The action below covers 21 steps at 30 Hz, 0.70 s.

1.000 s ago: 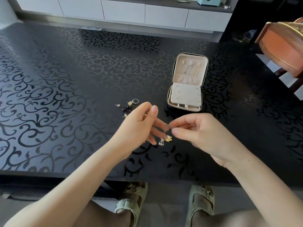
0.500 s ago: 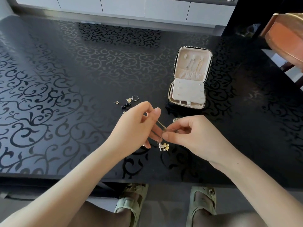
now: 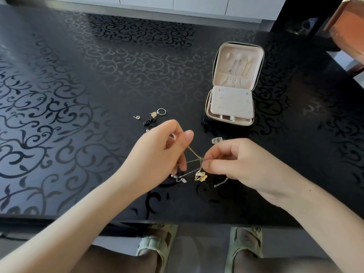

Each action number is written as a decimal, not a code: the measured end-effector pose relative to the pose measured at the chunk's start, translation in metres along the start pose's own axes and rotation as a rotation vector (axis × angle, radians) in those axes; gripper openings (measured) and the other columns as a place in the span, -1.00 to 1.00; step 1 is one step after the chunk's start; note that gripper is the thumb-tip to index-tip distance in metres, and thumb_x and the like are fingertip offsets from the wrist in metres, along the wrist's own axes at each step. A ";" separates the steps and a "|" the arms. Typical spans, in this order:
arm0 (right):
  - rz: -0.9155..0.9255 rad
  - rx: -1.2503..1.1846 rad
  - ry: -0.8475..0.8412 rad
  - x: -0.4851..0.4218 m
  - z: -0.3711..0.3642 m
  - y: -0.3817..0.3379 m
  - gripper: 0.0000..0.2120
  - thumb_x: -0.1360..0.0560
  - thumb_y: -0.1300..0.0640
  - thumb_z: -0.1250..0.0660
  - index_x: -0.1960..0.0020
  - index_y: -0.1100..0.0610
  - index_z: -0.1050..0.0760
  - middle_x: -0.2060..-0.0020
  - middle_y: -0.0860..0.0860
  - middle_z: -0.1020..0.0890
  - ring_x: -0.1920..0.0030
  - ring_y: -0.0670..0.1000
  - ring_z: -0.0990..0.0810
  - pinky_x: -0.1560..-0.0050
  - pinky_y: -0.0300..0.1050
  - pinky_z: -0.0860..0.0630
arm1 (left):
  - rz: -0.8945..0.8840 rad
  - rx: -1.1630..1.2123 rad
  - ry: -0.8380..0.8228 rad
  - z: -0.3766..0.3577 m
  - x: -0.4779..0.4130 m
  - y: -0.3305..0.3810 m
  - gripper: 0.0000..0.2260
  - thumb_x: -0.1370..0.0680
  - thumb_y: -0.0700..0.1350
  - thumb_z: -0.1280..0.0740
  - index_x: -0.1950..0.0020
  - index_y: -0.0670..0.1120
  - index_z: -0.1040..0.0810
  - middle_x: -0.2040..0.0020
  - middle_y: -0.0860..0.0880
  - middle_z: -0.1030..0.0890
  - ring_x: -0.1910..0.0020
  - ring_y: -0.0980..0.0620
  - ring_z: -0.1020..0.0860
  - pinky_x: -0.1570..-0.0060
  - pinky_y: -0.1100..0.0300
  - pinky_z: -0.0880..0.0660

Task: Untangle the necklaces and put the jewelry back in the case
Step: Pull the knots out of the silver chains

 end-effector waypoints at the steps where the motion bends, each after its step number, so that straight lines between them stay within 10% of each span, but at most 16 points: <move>1: -0.011 0.001 -0.013 0.000 0.001 0.000 -0.95 -0.36 0.12 -0.43 0.26 0.08 -0.60 0.44 -0.14 -0.55 0.45 -0.26 -0.44 0.38 -0.44 -0.33 | -0.006 -0.005 0.001 0.000 -0.001 -0.002 -0.75 -0.58 0.07 -0.17 0.25 -0.02 -0.34 0.48 0.04 -0.59 0.54 0.14 -0.44 0.45 0.35 -0.37; 7: -0.054 -0.042 -0.120 -0.002 0.002 -0.001 -0.94 -0.41 0.23 -0.38 0.23 0.19 -0.60 0.22 0.16 -0.66 0.37 -0.09 -0.41 0.38 -0.24 -0.34 | -0.016 0.010 0.001 -0.002 -0.006 -0.010 -0.75 -0.57 0.07 -0.18 0.25 -0.02 -0.35 0.51 0.04 -0.55 0.54 0.15 -0.41 0.40 0.26 -0.40; 21: -0.075 0.016 -0.003 -0.012 -0.004 0.007 -0.92 -0.47 0.19 -0.36 0.20 0.12 -0.56 0.51 -0.03 -0.58 0.56 -0.20 -0.41 0.53 -0.44 -0.26 | -0.078 -0.054 0.031 -0.005 -0.012 -0.022 -0.78 -0.56 0.06 -0.17 0.22 -0.01 -0.31 0.42 0.03 -0.61 0.56 0.11 -0.52 0.42 0.38 -0.38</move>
Point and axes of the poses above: each hand's wrist, its own x-axis away from the middle knuckle, its own z-axis out of the back of the hand, y = z × x, the point moved 2 cm from there along -x, towards the middle knuckle
